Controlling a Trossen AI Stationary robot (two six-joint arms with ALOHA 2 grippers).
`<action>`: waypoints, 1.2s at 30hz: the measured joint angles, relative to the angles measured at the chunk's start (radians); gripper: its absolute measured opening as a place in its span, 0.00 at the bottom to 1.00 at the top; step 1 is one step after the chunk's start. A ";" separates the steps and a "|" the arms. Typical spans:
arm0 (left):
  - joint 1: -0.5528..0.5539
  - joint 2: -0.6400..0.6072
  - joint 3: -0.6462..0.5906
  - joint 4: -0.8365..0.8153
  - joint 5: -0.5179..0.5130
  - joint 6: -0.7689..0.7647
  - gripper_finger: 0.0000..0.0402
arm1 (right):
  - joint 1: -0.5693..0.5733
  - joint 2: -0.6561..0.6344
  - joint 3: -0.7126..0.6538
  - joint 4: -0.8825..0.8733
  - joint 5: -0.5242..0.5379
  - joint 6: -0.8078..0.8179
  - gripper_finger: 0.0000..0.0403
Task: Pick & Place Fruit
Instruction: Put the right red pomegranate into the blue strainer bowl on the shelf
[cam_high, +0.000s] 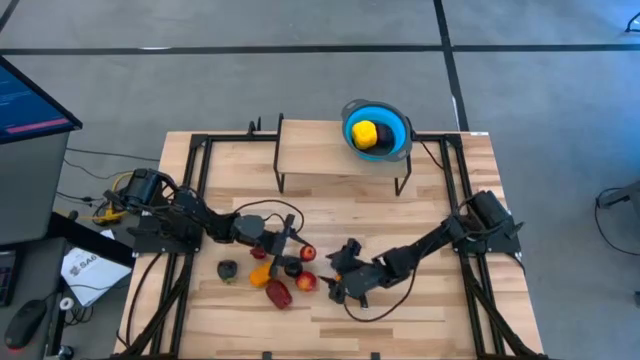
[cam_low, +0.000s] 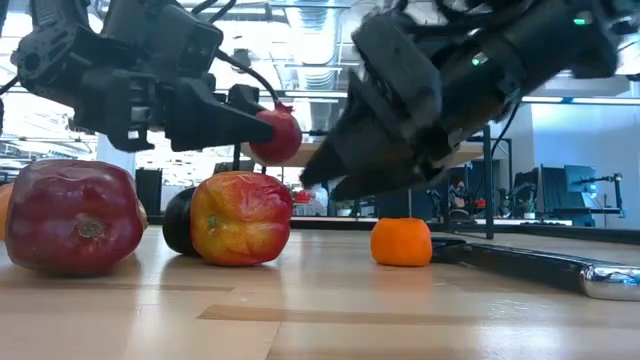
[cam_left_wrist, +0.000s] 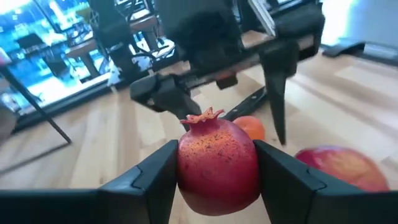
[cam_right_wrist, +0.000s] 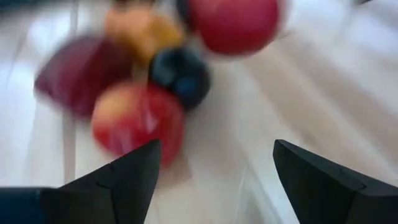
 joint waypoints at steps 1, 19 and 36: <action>0.000 0.000 0.000 0.000 -0.004 0.018 0.47 | 0.010 0.000 -0.012 0.022 0.065 0.047 0.75; 0.000 0.000 0.000 -0.011 -0.173 0.375 0.48 | -0.099 0.000 0.032 0.218 0.143 0.213 0.75; 0.001 0.000 0.000 -0.015 -0.240 0.384 0.48 | -0.173 0.000 0.164 -0.064 0.105 0.268 0.75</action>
